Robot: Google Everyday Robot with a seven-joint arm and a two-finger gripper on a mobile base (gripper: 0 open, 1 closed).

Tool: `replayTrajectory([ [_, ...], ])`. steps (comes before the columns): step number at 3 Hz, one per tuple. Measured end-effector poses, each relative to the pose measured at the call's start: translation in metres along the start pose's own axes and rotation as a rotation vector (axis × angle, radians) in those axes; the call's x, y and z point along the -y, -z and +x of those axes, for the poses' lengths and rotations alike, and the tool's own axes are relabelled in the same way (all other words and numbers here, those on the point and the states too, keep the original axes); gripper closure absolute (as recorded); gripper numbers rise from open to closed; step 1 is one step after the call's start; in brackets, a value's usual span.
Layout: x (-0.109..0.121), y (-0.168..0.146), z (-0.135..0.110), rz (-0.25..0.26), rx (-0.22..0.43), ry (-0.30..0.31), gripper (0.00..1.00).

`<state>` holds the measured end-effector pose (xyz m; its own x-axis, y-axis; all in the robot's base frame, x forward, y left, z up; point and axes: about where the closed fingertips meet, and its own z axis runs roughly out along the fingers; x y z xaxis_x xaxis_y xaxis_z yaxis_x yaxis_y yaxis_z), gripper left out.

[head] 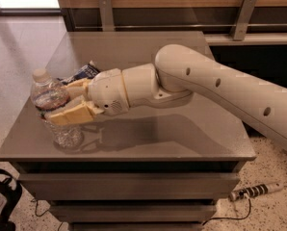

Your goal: Knock water bottle over

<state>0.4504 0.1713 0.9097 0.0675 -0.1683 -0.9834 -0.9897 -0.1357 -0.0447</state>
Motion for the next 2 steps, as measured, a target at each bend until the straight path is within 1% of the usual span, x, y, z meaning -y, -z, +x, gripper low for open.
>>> replayTrajectory([
  [1,0.0,0.002,-0.002,-0.003,-0.021,0.004,1.0],
  [2,-0.001,0.014,-0.007,0.011,-0.104,0.005,1.0],
])
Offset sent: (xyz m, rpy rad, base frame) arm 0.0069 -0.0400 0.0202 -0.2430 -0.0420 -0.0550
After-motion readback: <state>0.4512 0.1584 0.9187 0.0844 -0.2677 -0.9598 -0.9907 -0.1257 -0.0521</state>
